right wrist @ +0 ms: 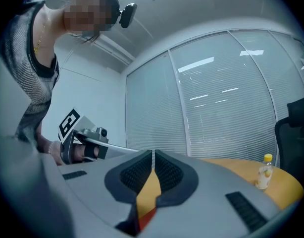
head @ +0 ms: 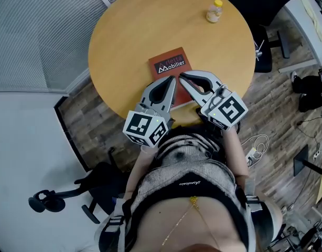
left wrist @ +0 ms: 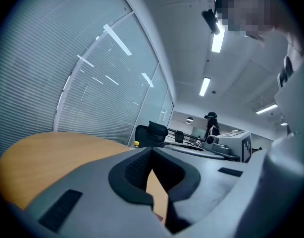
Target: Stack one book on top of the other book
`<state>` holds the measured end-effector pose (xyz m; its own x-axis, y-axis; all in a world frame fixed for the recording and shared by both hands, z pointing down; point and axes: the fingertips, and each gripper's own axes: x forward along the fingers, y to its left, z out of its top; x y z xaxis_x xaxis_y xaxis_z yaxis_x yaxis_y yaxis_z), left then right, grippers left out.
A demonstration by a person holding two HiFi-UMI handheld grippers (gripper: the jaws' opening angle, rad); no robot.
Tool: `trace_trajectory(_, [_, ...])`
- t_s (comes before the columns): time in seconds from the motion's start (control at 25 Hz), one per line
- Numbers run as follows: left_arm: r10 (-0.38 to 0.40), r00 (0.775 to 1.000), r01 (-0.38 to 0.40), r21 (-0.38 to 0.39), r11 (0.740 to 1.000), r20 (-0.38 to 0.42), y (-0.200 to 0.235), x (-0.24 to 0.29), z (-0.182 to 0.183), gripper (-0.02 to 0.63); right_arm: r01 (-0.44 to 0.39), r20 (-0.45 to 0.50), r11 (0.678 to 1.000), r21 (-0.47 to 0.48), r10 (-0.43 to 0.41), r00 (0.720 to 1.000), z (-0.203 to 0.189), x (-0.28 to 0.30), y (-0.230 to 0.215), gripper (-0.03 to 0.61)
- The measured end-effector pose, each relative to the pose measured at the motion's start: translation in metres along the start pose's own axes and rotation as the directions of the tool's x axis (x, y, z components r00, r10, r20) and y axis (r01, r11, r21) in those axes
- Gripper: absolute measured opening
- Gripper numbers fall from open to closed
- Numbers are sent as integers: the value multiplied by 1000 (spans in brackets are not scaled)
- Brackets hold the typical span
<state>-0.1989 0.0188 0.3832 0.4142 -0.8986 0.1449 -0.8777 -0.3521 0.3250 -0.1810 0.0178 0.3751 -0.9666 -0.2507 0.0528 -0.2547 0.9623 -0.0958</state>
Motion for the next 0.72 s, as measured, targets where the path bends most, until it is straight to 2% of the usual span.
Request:
trace_trajectory(0.48, [-8, 1000, 8, -10, 1000, -25, -1, 0, -9, 20, 5, -29, 1000, 6, -4, 1000, -7, -4, 0, 29])
trace_trajectory(0.64, [3, 999, -2, 33, 999, -38, -1, 0, -10, 20, 0, -34, 1000, 0, 0, 999, -8, -3, 1, 26])
trace_trajectory(0.72, [1, 999, 0, 21, 1000, -39, -1, 0, -12, 20, -1, -38, 1000, 0, 1, 999, -9, -3, 1, 26])
